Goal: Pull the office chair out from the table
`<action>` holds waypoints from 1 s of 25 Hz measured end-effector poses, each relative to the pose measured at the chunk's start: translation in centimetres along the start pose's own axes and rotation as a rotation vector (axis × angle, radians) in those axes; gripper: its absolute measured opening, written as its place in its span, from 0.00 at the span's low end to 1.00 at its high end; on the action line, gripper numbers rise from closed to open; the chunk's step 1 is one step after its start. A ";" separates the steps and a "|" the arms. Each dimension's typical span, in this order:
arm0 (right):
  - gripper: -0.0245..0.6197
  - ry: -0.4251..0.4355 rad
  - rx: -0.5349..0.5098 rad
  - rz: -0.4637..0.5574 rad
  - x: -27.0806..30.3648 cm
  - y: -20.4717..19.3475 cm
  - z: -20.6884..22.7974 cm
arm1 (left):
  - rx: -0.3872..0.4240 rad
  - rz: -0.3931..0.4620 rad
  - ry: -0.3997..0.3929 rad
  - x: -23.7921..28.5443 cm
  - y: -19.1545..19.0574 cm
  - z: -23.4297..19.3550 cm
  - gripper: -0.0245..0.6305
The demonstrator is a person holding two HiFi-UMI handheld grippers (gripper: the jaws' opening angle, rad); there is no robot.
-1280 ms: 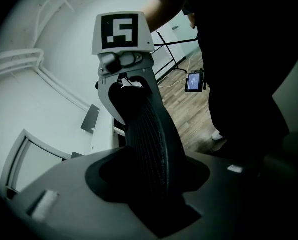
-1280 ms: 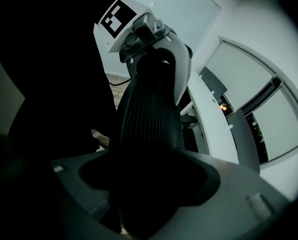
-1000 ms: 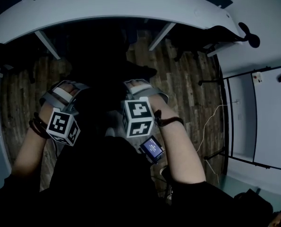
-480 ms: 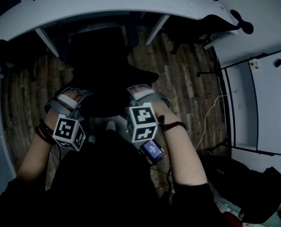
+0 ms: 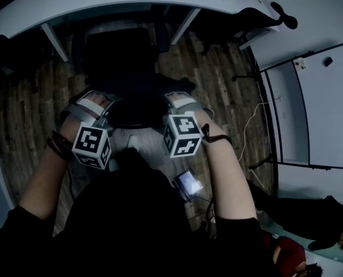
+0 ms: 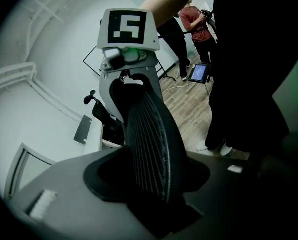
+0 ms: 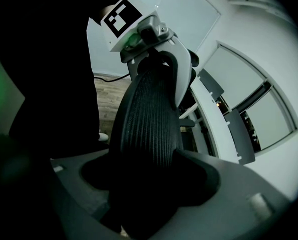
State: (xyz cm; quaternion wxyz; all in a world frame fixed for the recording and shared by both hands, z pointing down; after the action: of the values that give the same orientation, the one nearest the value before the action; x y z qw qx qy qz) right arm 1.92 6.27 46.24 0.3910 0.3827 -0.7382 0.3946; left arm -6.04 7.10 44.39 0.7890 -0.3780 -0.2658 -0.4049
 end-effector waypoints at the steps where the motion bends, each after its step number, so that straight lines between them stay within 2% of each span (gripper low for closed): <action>1: 0.54 -0.002 0.005 0.003 0.0 0.6 -0.4 | 0.006 0.003 -0.002 -0.3 -0.1 0.5 0.37; 8: 0.54 -0.026 0.023 -0.006 -0.8 1.4 -2.4 | 0.019 0.018 -0.024 -1.4 0.8 2.2 0.38; 11: 0.55 -0.029 0.062 0.018 -2.1 2.1 -2.6 | -0.046 0.055 -0.054 -2.4 1.7 2.1 0.48; 13: 0.55 -0.046 0.147 0.101 -4.7 3.3 -2.7 | -0.148 0.115 -0.079 -4.5 2.7 2.2 0.53; 14: 0.55 -0.072 0.208 0.181 -7.0 4.1 -2.4 | -0.216 0.165 -0.088 -6.1 3.4 2.2 0.53; 15: 0.55 -0.110 0.275 0.283 -9.7 5.0 -2.0 | -0.296 0.234 -0.088 -8.0 4.1 2.0 0.51; 16: 0.52 -0.160 0.344 0.403 -12.6 5.7 -1.5 | -0.386 0.319 -0.073 -10.1 5.0 1.5 0.43; 17: 0.33 -0.220 0.419 0.530 -15.4 6.1 -0.9 | -0.487 0.416 -0.038 -12.1 6.0 0.6 0.30; 18: 0.06 -0.283 0.499 0.651 -18.0 6.2 -0.5 | -0.604 0.515 0.011 -13.8 6.9 -0.5 0.13; 19: 0.04 -0.339 0.576 0.744 -20.1 6.0 -0.2 | -0.730 0.600 0.058 -15.0 7.7 -1.5 0.04; 20: 0.04 -0.384 0.639 0.801 -21.7 5.5 -0.2 | -0.840 0.663 0.096 -15.8 8.4 -2.2 0.04; 21: 0.04 -0.418 0.683 0.831 -23.0 4.9 -0.4 | -0.912 0.707 0.122 -16.3 9.2 -2.6 0.04; 23: 0.04 -0.455 0.727 0.861 -24.7 3.8 -0.9 | -0.966 0.760 0.156 -16.6 10.6 -3.1 0.04; 25: 0.04 -0.469 0.738 0.866 -26.0 3.0 -1.6 | -0.962 0.783 0.167 -16.5 11.9 -3.6 0.04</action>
State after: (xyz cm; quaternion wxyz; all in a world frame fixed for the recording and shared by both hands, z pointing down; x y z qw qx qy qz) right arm 10.19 15.53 23.13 -0.1360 0.2348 -0.7075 0.6525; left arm -4.40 15.96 25.79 0.6384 -0.7273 0.1673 -0.1884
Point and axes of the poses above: the fingertips, and each gripper's own axes: x forward along the fingers, z to its right, y out of its top, the point moved 3 cm from there along -x, backward along the fingers, and after that the axes turned 5 degrees about -x, right-handed, at the moved point
